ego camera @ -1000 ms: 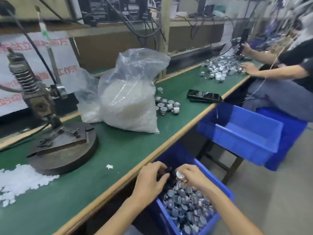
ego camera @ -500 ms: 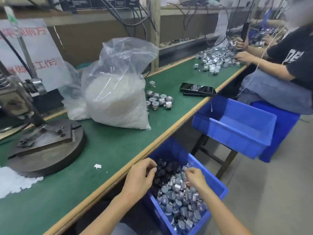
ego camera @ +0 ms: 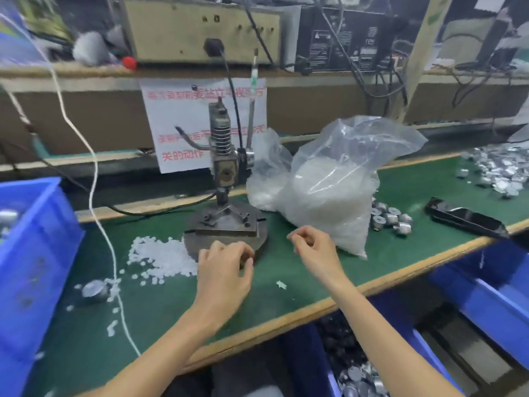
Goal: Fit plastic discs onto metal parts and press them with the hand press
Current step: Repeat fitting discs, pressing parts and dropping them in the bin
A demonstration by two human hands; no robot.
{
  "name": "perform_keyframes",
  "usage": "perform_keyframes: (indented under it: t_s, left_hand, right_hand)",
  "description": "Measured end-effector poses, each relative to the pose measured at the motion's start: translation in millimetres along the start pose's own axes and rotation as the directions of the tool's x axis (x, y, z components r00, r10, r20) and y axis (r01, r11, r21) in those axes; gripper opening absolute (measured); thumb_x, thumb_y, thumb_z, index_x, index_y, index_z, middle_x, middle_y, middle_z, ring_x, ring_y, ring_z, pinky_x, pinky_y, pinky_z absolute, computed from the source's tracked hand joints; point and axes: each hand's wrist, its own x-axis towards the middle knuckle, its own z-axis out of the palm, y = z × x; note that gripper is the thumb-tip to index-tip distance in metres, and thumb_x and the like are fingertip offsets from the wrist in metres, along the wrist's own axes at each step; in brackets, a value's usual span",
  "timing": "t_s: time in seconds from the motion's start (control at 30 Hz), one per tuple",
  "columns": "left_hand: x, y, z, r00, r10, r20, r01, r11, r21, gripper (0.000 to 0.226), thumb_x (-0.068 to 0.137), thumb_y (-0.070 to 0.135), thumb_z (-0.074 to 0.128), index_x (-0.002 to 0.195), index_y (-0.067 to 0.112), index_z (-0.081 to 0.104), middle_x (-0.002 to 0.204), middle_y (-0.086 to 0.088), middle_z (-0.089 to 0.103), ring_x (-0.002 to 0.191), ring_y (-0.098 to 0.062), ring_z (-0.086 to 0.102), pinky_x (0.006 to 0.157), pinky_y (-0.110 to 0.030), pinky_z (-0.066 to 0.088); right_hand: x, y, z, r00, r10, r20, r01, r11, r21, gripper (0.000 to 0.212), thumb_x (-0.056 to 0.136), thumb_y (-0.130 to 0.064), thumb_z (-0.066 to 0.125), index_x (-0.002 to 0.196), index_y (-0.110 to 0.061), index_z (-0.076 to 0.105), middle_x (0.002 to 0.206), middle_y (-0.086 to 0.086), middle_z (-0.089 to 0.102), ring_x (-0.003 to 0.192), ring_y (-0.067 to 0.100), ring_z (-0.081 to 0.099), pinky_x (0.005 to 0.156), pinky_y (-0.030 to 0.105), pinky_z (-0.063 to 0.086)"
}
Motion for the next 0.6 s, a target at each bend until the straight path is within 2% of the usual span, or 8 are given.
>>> perform_keyframes:
  t_s: [0.1, 0.2, 0.27, 0.37, 0.47, 0.53, 0.6]
  left_hand:
    - [0, -35, -47, 0.990, -0.103, -0.096, 0.120, 0.974, 0.190, 0.008, 0.086, 0.020, 0.059, 0.090, 0.025, 0.063, 0.082, 0.013, 0.065, 0.087, -0.017, 0.049, 0.071, -0.028, 0.015]
    - [4, -64, -93, 0.968, -0.200, -0.149, 0.243, 0.891, 0.383, 0.015, 0.090, 0.027, 0.049, 0.100, 0.028, 0.060, 0.094, 0.012, 0.066, 0.097, -0.016, 0.047, 0.075, -0.031, 0.016]
    - [7, -81, -125, 0.954, -0.237, -0.182, 0.296, 0.832, 0.468, 0.017, 0.089, 0.026, 0.047, 0.103, 0.027, 0.057, 0.097, 0.009, 0.065, 0.101, -0.019, 0.044, 0.075, -0.033, 0.017]
    - [6, -105, -173, 0.929, -0.289, -0.232, 0.371, 0.756, 0.540, 0.018, 0.086, 0.024, 0.048, 0.102, 0.025, 0.057, 0.098, 0.005, 0.066, 0.105, -0.024, 0.044, 0.079, -0.036, 0.018]
    - [-2, -133, -220, 0.898, -0.361, -0.250, 0.437, 0.672, 0.598, 0.020, 0.084, 0.024, 0.048, 0.102, 0.026, 0.057, 0.098, 0.003, 0.065, 0.105, -0.026, 0.047, 0.077, -0.036, 0.016]
    - [-16, -156, -245, 0.865, -0.443, -0.236, 0.484, 0.615, 0.623, 0.019, 0.083, 0.023, 0.049, 0.100, 0.025, 0.056, 0.098, 0.001, 0.066, 0.106, -0.027, 0.048, 0.077, -0.036, 0.017]
    - [-32, -181, -261, 0.812, -0.545, -0.208, 0.535, 0.555, 0.636, 0.011, 0.084, 0.023, 0.049, 0.094, 0.022, 0.054, 0.099, -0.001, 0.065, 0.107, -0.028, 0.050, 0.084, -0.037, 0.021]
  right_hand:
    - [13, -47, 66, 0.971, -0.153, 0.186, 0.159, 0.987, -0.018, 0.019, 0.089, -0.014, 0.058, 0.072, -0.022, 0.061, 0.056, -0.013, 0.056, 0.049, -0.007, 0.049, 0.052, 0.009, 0.036]
    - [16, -93, 127, 0.888, -0.285, 0.360, 0.309, 0.951, -0.009, 0.017, 0.089, -0.013, 0.055, 0.076, -0.022, 0.063, 0.060, -0.017, 0.056, 0.056, -0.010, 0.051, 0.058, 0.007, 0.036]
    - [15, -123, 163, 0.821, -0.354, 0.447, 0.395, 0.919, 0.002, 0.016, 0.089, -0.015, 0.053, 0.079, -0.022, 0.063, 0.062, -0.016, 0.056, 0.059, -0.005, 0.050, 0.061, 0.015, 0.036]
    - [13, -169, 207, 0.719, -0.449, 0.530, 0.520, 0.854, 0.018, 0.015, 0.089, -0.014, 0.054, 0.082, -0.014, 0.067, 0.067, -0.009, 0.060, 0.064, 0.002, 0.050, 0.063, 0.023, 0.030]
    - [4, -210, 244, 0.649, -0.516, 0.559, 0.587, 0.807, 0.064, 0.017, 0.087, -0.010, 0.053, 0.088, -0.005, 0.069, 0.084, 0.008, 0.069, 0.078, 0.019, 0.058, 0.070, 0.026, 0.037]
    - [-7, -231, 266, 0.589, -0.555, 0.587, 0.627, 0.772, 0.101, 0.016, 0.087, -0.010, 0.053, 0.086, -0.002, 0.067, 0.079, 0.012, 0.067, 0.076, 0.025, 0.057, 0.073, 0.030, 0.040]
    - [-21, -246, 289, 0.496, -0.592, 0.636, 0.677, 0.722, 0.144, 0.014, 0.087, -0.008, 0.054, 0.085, 0.000, 0.065, 0.077, 0.014, 0.064, 0.074, 0.025, 0.053, 0.070, 0.032, 0.037]
